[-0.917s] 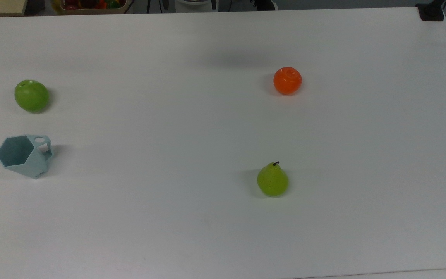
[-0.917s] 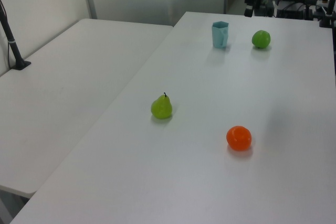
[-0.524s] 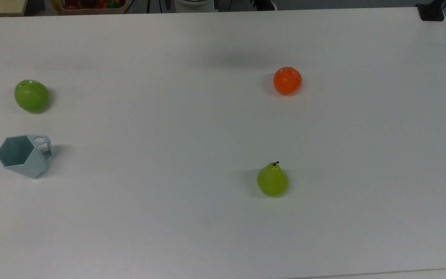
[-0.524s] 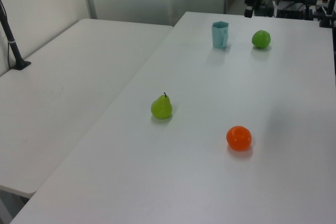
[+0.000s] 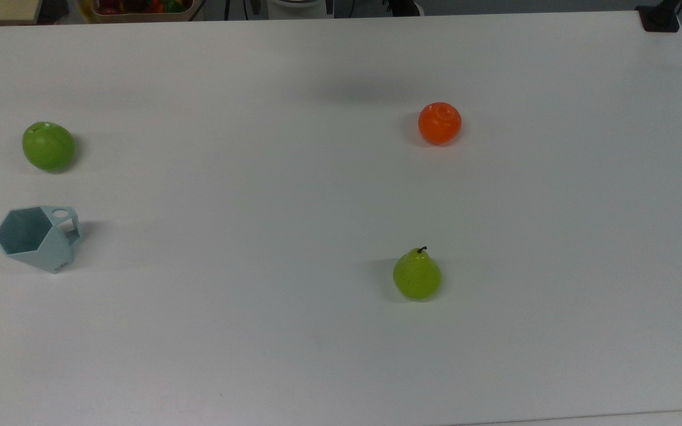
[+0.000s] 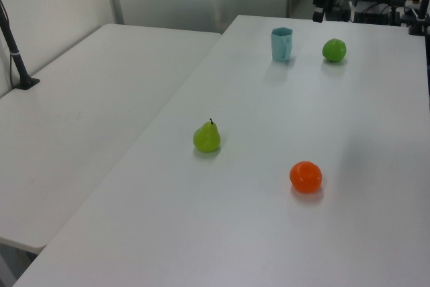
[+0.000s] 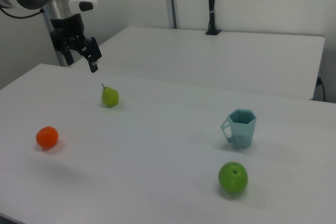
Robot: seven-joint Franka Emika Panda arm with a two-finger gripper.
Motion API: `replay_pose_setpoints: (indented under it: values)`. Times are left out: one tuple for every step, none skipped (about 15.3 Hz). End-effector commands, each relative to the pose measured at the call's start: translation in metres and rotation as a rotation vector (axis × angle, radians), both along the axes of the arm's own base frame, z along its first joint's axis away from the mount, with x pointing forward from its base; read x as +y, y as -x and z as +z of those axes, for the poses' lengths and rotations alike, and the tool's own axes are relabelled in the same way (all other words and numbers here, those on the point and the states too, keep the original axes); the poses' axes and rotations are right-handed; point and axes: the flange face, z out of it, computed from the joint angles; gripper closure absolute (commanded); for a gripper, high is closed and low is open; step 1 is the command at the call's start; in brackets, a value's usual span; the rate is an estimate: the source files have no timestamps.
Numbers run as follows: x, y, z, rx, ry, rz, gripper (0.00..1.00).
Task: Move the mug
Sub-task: 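Move the gripper from rest toward the light-blue hexagonal mug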
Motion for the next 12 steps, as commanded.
replay_pose_setpoints:
  values:
    - [-0.003,0.005,-0.001,-0.005,-0.004,0.003,0.0]
    - [-0.004,0.002,-0.004,-0.003,-0.001,0.002,0.0]
    - [-0.005,-0.003,-0.008,0.002,0.0,-0.002,0.0]
    - [-0.007,-0.009,-0.006,-0.006,0.001,-0.005,0.0]
    - [-0.017,-0.016,-0.01,-0.002,0.007,-0.024,0.0]
    - [-0.029,-0.022,-0.008,-0.009,0.009,-0.046,0.0]
    - [-0.039,-0.031,-0.006,-0.017,0.009,-0.07,0.0]
    - [-0.051,-0.038,-0.005,-0.023,0.009,-0.116,0.0]
    - [-0.062,-0.045,-0.006,-0.025,0.011,-0.175,0.0]
    - [-0.075,-0.052,-0.008,-0.025,0.013,-0.232,0.0]
    - [-0.091,-0.058,-0.004,-0.036,0.013,-0.281,0.0]
    - [-0.111,-0.064,-0.007,-0.036,0.015,-0.323,0.0]
